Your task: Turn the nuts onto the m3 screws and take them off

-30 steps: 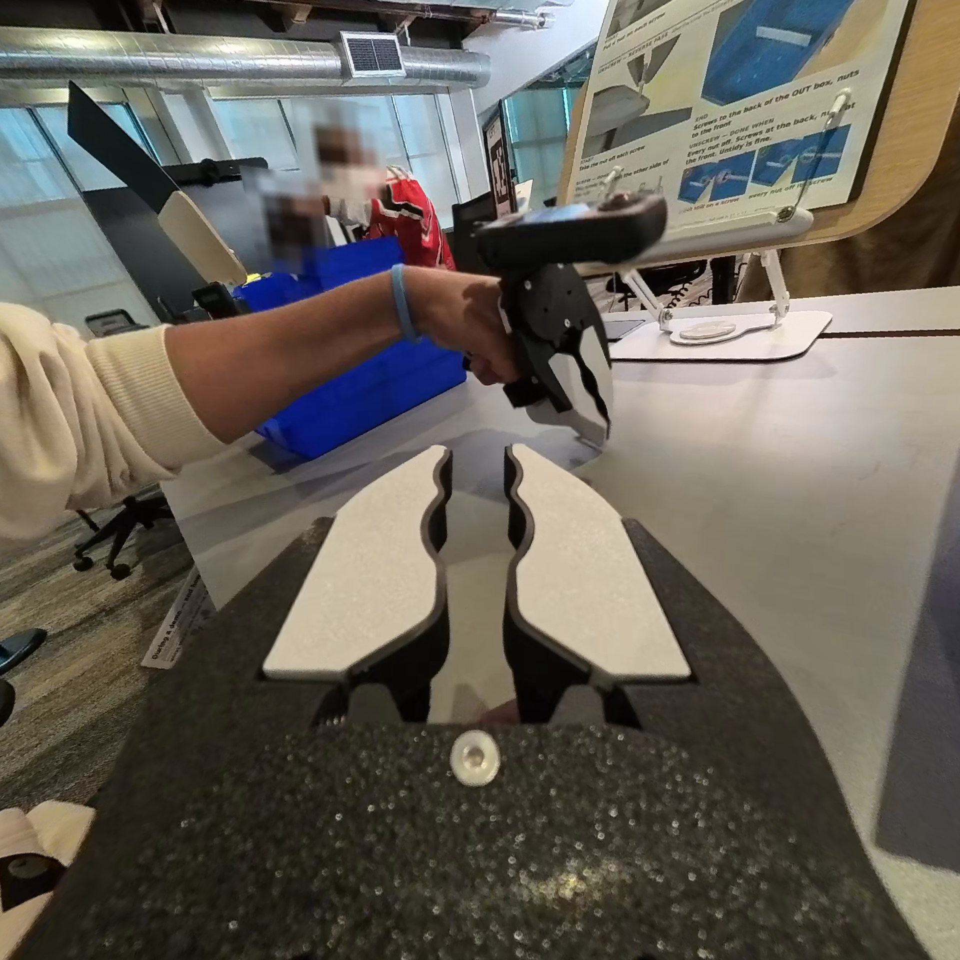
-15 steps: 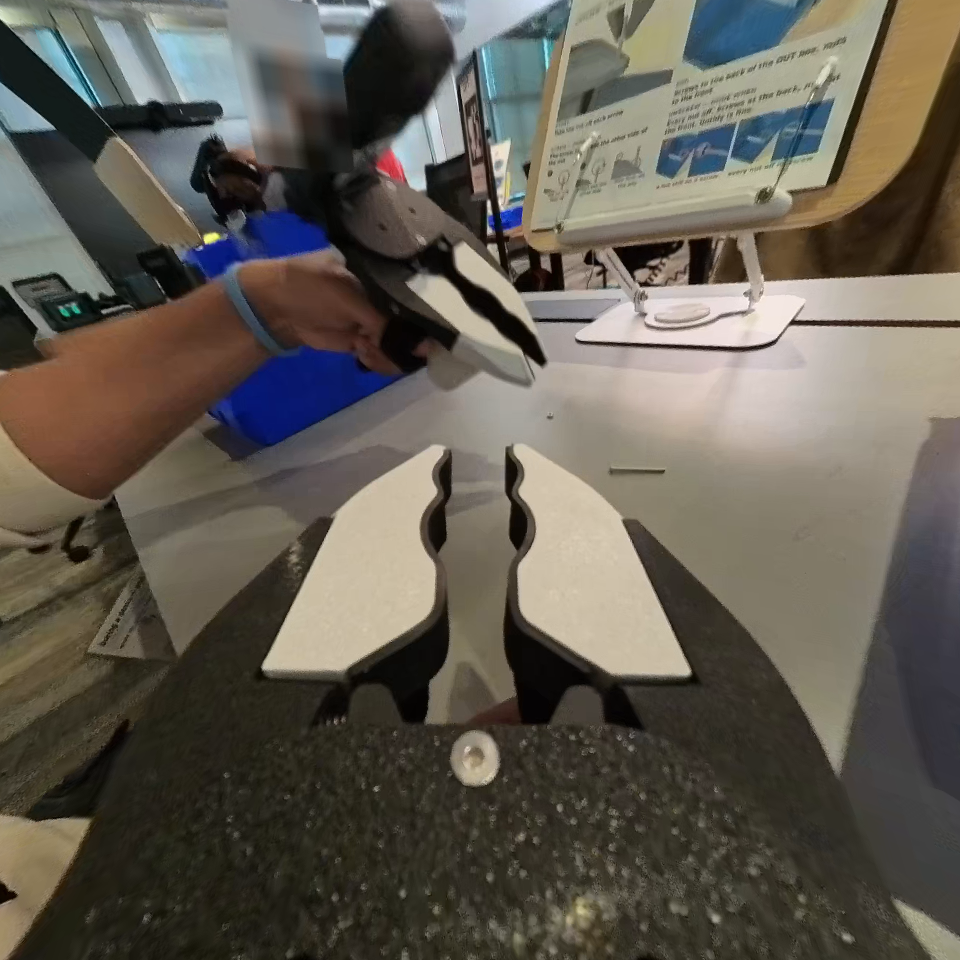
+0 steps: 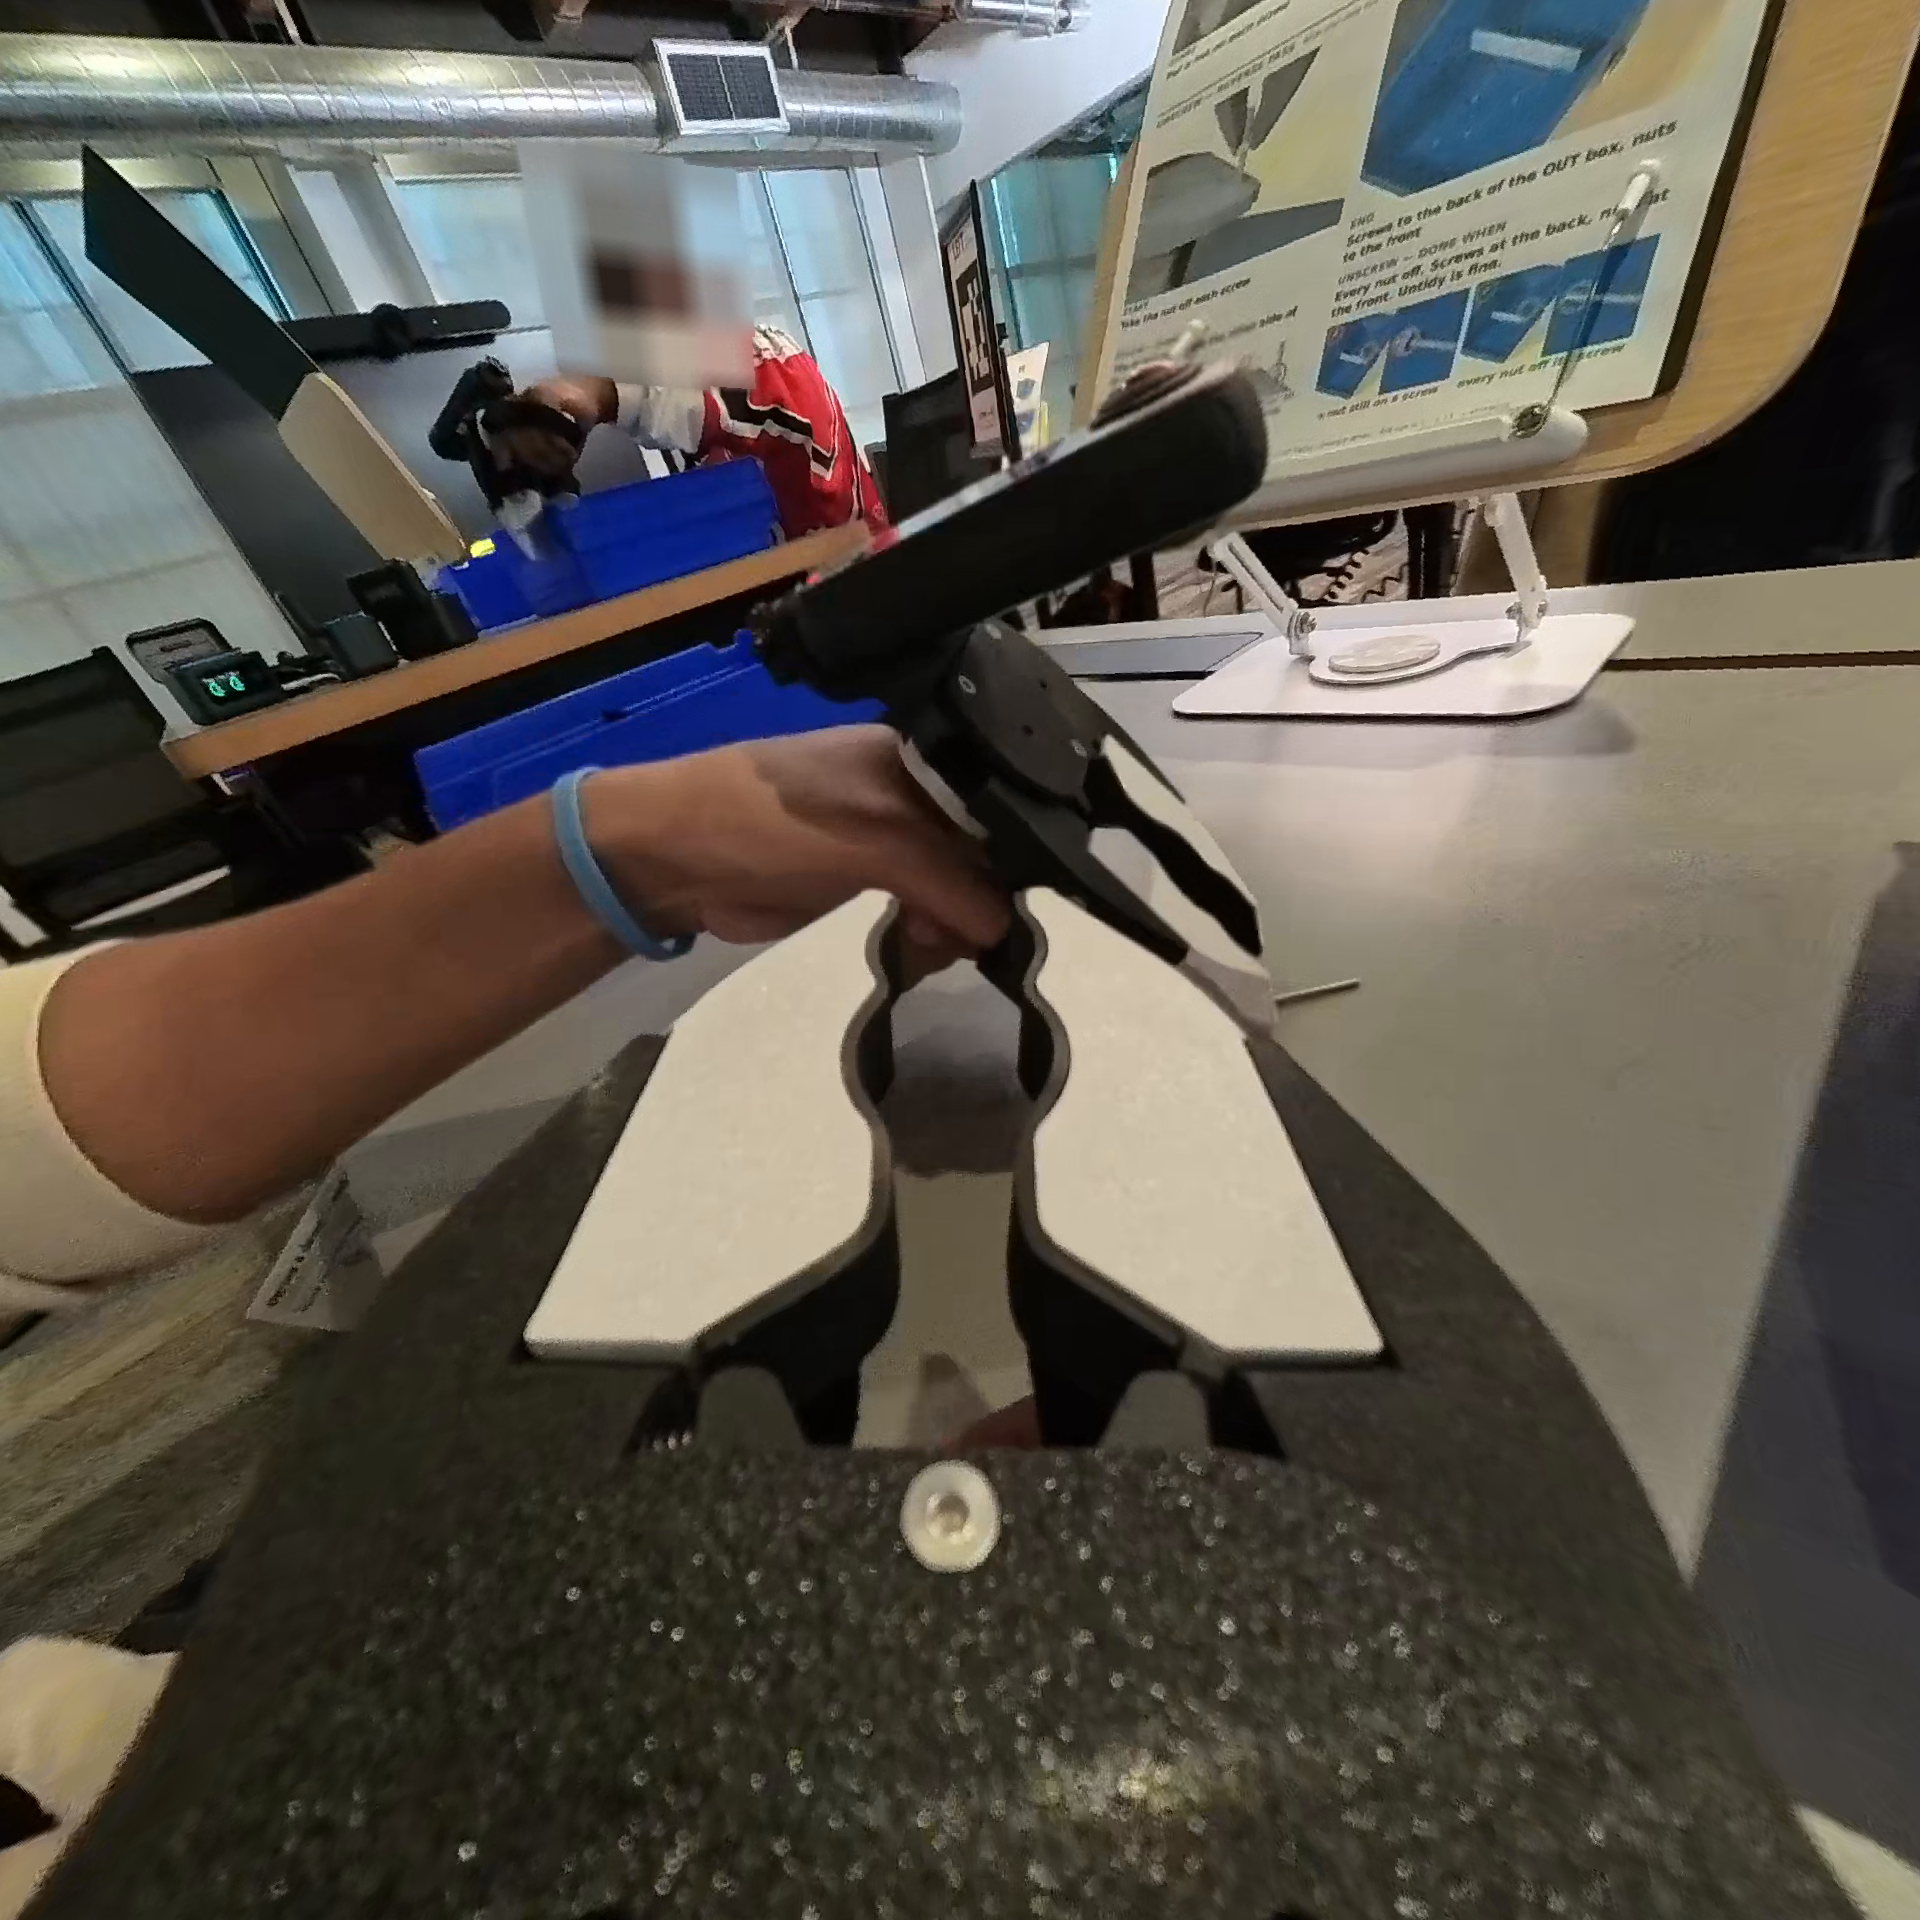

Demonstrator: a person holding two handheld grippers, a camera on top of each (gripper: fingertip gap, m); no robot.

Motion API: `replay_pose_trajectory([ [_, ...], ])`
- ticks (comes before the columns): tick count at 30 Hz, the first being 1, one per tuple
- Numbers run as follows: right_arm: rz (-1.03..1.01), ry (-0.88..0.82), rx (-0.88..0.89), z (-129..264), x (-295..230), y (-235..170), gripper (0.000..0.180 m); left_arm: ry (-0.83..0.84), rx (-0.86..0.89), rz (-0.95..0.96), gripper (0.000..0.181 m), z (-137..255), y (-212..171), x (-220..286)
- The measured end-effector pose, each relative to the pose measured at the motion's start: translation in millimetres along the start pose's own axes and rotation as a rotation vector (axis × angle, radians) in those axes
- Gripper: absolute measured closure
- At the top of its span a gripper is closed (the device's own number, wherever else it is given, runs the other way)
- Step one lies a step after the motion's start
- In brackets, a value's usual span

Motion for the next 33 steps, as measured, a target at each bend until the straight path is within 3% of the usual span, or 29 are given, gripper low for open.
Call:
replay_pose_trajectory([
  [4, -0.013, 0.004, 0.012, 2, 0, 1, 0.161, 0.039, 0.012, 0.056, 0.155, -2, 2, -1],
  [8, -0.01, 0.007, 0.01, 2, 0, 1, 0.161, 0.028, 0.002, 0.055, 0.178, -4, 1, 6],
  [15, -0.019, -0.005, 0.016, 4, 1, 1, 0.161, 0.025, 0.044, 0.049, 0.178, -1, -6, 2],
  [18, -0.048, -0.018, 0.019, 4, 4, 1, 0.161, -0.05, 0.12, 0.089, 0.178, 11, -18, -3],
  [23, -0.148, -0.033, -0.073, -11, 13, -4, 0.162, -0.276, 0.459, 0.137, 0.179, 77, -25, 8],
  [28, -0.435, 0.247, -0.035, -43, -13, 9, 0.165, -0.477, 0.792, 0.183, 0.179, 155, -31, 30],
  [33, -0.373, 0.443, -0.022, -64, -58, 20, 0.164, -0.577, 0.885, 0.179, 0.179, 188, -41, 45],
])
Point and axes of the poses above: each gripper's, where its closed fingertips meet, z back along the fingers, y out of its top, x = y × z across the jaws, the point moved 5 cm from there along z, back along the fingers, and after that the axes turned 6 degrees about x, right-handed, at the moved point
